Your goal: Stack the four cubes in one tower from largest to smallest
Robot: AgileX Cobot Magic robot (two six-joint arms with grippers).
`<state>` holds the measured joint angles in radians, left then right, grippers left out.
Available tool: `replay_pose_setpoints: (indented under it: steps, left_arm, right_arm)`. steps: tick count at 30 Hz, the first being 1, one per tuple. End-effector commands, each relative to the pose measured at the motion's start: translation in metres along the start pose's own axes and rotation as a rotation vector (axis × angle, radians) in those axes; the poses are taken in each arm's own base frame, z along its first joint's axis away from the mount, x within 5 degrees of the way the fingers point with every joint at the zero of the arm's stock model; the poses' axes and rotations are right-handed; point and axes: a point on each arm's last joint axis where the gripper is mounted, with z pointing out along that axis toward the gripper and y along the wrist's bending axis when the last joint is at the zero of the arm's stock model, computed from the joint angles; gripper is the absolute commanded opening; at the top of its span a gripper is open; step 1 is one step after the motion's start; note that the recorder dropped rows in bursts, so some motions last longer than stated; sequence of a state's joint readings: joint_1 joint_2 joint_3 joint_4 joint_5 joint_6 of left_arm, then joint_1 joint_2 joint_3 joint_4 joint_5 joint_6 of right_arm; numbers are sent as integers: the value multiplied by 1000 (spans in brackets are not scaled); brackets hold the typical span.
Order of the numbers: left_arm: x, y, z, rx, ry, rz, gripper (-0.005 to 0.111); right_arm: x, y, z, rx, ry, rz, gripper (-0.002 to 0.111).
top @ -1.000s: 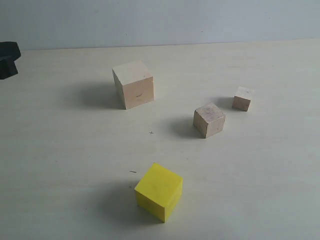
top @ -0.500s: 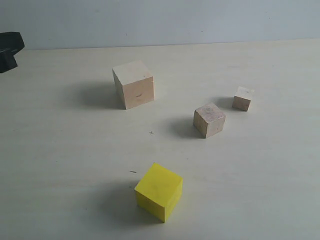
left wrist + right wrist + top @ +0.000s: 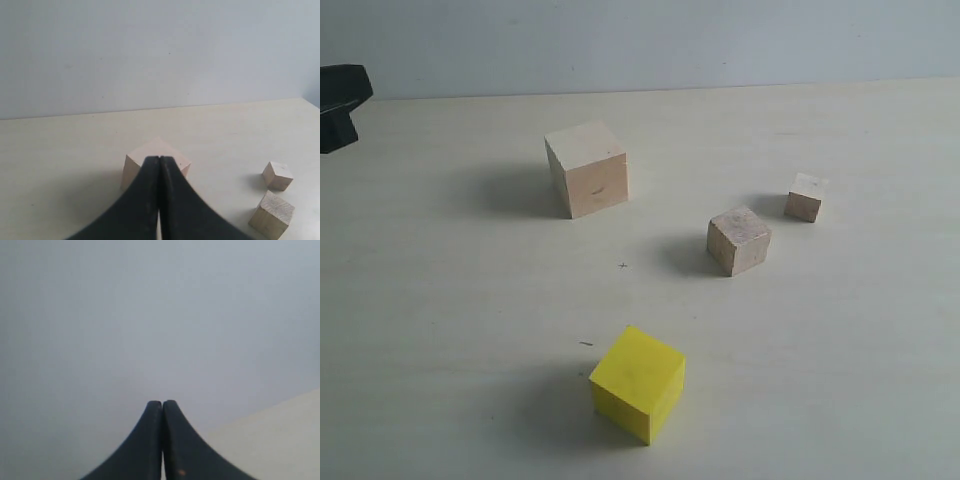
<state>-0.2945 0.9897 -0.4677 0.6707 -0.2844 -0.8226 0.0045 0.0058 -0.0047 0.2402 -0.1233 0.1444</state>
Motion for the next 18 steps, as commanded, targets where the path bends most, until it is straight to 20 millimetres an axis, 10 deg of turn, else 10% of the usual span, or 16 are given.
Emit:
replay_pose_setpoints:
  steps: [1,18]
  left_arm:
    - [-4,-4,1,32,-25,4,0]
    - [6,-2,29,67,98,-80,0]
  right_arm:
    - [-12,0,-2,-13,-149,114,0]
    - [-50,36,6,-58,334,-129,0]
